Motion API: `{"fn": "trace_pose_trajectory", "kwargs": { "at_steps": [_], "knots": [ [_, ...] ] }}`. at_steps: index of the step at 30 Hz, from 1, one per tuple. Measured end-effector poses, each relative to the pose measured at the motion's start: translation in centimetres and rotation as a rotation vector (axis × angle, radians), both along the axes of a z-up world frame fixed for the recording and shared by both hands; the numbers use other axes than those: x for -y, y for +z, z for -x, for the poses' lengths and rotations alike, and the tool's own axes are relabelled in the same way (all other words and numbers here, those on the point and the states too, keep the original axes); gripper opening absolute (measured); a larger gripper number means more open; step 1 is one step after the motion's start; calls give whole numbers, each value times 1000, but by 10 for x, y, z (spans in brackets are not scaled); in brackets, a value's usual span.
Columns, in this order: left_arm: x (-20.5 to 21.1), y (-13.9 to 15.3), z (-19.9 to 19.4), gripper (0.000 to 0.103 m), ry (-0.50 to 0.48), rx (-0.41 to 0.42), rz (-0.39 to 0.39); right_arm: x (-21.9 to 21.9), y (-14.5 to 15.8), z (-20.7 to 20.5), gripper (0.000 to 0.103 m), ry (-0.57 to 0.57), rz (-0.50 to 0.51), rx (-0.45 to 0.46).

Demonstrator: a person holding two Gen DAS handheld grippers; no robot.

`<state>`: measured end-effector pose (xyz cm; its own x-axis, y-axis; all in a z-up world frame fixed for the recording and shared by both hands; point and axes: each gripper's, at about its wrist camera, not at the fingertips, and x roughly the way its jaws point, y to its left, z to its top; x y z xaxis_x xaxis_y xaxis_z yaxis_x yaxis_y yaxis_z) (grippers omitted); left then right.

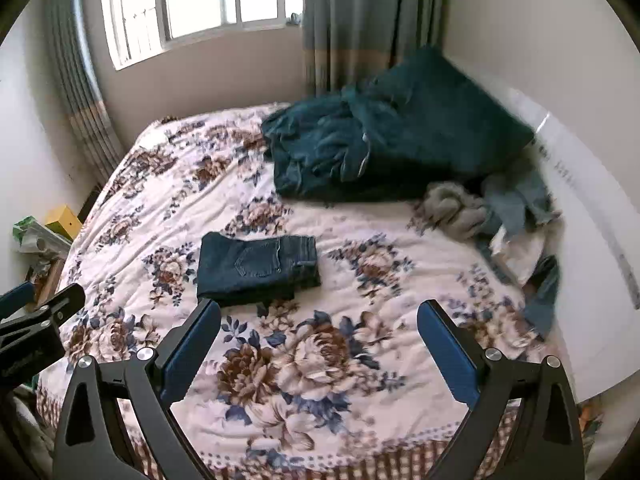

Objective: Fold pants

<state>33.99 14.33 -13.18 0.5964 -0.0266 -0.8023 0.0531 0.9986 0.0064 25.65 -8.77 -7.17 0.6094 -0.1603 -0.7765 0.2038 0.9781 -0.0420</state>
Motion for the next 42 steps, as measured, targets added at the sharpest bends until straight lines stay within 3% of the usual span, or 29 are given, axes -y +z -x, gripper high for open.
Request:
{"fn": "trace_pose_trajectory", "kwargs": {
  "at_steps": [11, 15, 20, 23, 30, 42],
  "knots": [
    [3, 108, 107, 92, 62, 129, 1, -1, 147, 129, 100, 101, 20, 142],
    [7, 131, 128, 92, 74, 170, 7, 0, 185, 162, 100, 135, 26, 185],
    [10, 142, 142, 92, 95, 194, 0, 6, 211, 185, 100, 159, 3, 197],
    [12, 140, 143, 102, 112, 198, 6, 13, 215, 189, 103, 164, 7, 202],
    [26, 125, 127, 103, 108, 193, 13, 36, 196, 161, 103, 150, 31, 203],
    [48, 74, 78, 103, 114, 130, -88, 53, 133, 73, 103, 115, 28, 167]
  ]
}}
